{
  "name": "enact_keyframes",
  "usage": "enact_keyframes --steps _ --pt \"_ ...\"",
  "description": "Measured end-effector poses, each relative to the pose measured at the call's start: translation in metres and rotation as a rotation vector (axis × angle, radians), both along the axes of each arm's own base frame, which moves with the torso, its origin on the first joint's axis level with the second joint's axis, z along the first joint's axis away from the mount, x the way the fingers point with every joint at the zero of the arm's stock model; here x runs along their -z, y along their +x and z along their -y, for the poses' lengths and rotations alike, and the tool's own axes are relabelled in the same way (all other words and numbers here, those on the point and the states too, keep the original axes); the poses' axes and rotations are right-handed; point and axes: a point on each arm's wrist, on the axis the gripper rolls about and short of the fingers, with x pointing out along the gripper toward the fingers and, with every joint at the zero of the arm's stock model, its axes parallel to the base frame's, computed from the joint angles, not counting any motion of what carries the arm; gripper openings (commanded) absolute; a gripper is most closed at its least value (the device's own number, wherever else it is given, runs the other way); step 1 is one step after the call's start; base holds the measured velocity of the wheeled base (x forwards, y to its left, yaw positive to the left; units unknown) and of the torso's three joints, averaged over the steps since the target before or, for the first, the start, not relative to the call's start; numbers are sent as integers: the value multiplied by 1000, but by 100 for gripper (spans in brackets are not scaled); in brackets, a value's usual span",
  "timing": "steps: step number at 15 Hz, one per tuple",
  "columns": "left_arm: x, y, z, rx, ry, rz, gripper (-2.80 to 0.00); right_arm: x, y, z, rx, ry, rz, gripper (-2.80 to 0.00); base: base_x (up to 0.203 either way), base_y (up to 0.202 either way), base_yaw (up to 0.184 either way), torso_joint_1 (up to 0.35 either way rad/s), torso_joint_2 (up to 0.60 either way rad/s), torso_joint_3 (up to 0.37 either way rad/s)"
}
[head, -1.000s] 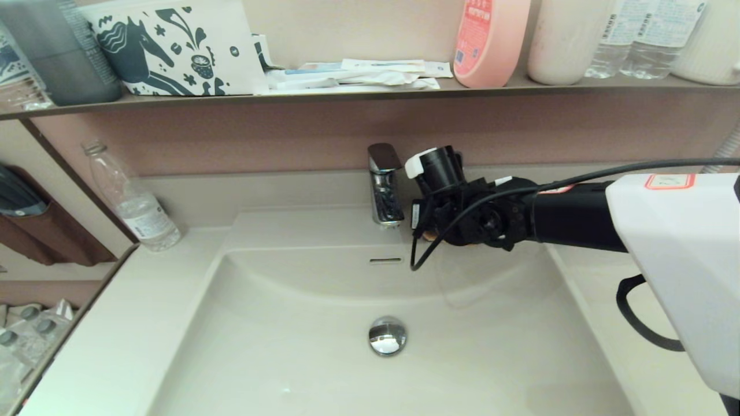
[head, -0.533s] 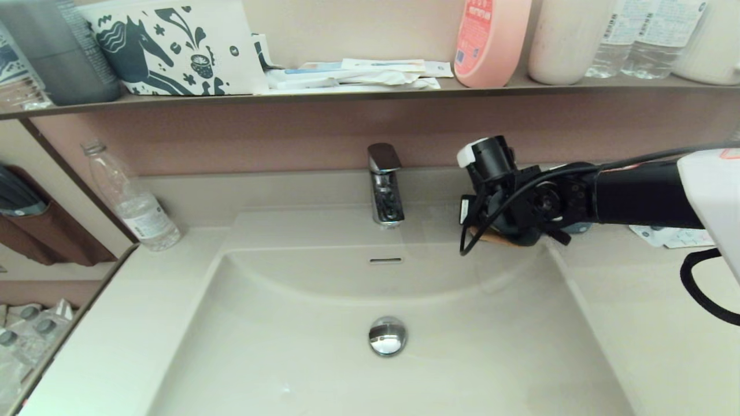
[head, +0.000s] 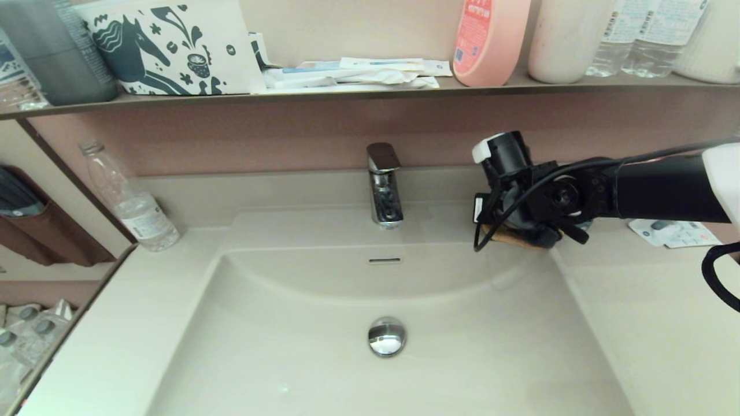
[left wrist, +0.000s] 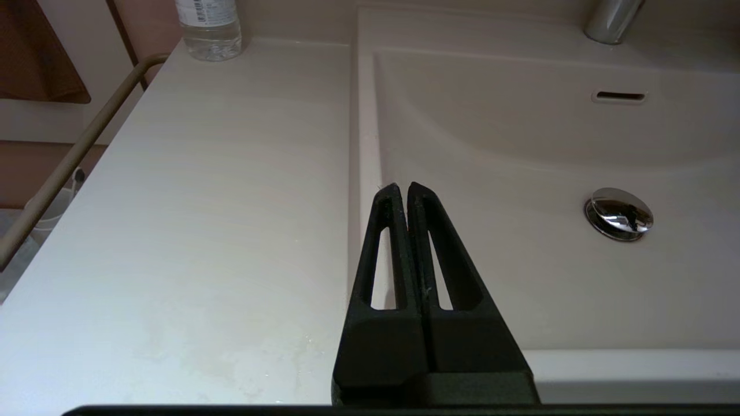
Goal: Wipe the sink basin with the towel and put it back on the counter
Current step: Wipe the sink
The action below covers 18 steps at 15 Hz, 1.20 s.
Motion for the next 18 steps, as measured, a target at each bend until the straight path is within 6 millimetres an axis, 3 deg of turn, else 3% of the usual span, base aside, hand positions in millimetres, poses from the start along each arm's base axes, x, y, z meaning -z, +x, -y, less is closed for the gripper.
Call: enact_keyframes --steps 4,12,15,18 --pt "0 0 0 -1 0 0 -280 -3 -5 -24 -55 17 22 -280 0 0 0 0 0 0" --pt "0 0 0 0 0 0 -280 11 -50 -113 -274 15 15 -280 0 0 0 0 0 0" --pt "0 0 0 -1 0 0 -280 12 -54 -121 -292 13 14 -280 0 0 0 0 0 0" --pt "0 0 0 -1 0 0 -280 11 -47 -109 -256 9 16 -280 0 0 0 0 0 0"
